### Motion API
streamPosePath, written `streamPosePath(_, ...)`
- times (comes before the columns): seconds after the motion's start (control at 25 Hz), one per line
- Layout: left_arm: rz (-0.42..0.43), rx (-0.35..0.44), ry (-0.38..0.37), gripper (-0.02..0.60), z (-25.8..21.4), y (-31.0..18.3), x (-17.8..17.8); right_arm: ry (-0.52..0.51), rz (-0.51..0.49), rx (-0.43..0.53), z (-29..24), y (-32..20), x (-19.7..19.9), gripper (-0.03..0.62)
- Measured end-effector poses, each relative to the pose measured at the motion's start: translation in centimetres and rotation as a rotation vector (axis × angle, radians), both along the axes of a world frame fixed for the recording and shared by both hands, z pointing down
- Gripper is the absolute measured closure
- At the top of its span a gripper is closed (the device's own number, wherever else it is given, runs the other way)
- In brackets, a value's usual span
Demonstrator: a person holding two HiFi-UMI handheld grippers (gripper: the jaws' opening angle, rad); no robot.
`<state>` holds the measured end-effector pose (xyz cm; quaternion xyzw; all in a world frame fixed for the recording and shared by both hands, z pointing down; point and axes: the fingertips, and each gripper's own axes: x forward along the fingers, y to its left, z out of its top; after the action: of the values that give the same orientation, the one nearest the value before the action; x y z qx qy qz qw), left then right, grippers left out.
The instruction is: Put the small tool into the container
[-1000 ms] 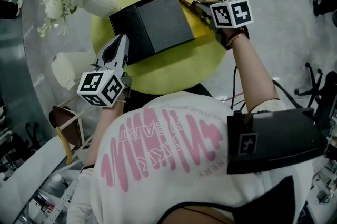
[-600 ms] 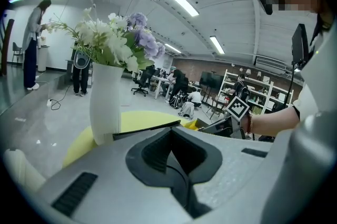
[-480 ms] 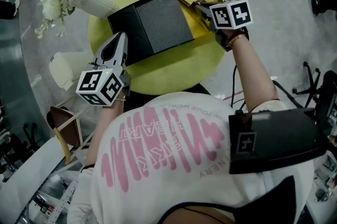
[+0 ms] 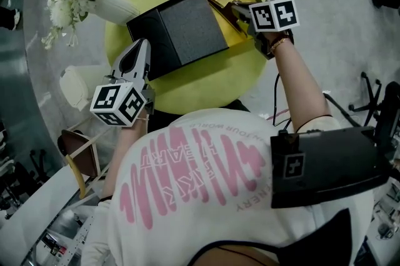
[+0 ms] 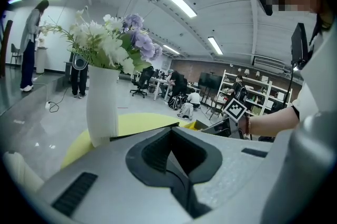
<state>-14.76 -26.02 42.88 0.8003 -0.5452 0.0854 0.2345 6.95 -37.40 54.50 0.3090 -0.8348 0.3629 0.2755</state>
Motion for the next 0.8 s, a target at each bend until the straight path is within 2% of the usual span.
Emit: streamPosePath(0.8,-0.02,0.004,-0.011,0.574,-0.1,0.2,-0.3,0.081,0.037,-0.004,1.2,-0.7,1.2,0.532)
